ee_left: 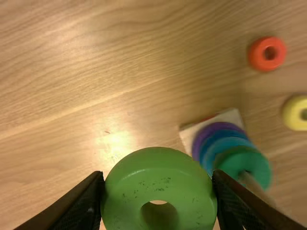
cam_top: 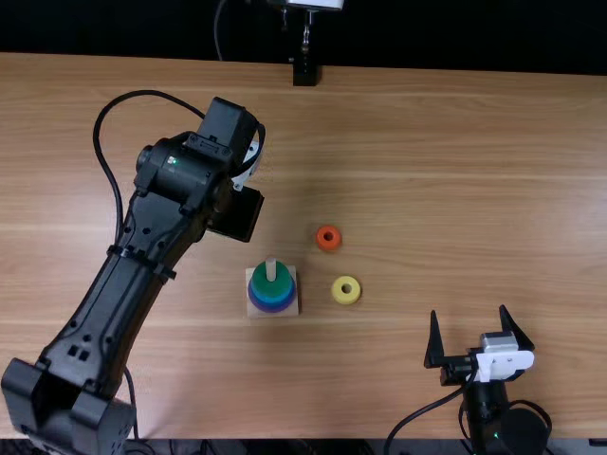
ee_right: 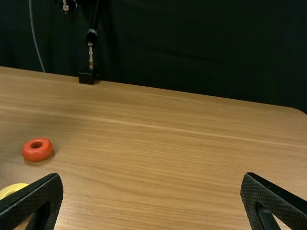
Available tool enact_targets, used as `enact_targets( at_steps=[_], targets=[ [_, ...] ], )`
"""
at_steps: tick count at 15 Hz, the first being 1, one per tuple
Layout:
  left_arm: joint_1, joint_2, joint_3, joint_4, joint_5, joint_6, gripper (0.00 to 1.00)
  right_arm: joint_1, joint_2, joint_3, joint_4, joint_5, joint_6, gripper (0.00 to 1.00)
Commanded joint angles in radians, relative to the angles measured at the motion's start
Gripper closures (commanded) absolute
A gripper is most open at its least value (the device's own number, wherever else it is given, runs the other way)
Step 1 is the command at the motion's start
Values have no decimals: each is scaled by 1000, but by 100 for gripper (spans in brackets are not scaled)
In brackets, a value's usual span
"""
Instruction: Build the Hanoi tower: stack the rings onto the peg from bottom to top in this color order: purple, dark blue, light blue, dark green, light green, yellow, orange.
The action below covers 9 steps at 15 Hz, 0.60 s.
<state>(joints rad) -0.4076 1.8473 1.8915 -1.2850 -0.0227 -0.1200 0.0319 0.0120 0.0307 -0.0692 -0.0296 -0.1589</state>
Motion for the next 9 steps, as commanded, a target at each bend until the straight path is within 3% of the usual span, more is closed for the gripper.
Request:
enact_targets(
  at_steps=[1, 6, 9],
  targets=[
    [-17, -62, 4, -2, 17, -60, 100, -10, -12, -15, 0, 7, -3, 0],
    [-108, -88, 8, -64, 17, -140, 100, -10, -12, -15, 0, 7, -3, 0],
    [-149, -83, 9, -72, 17, -149, 100, -10, -12, -15, 0, 7, -3, 0]
  ],
)
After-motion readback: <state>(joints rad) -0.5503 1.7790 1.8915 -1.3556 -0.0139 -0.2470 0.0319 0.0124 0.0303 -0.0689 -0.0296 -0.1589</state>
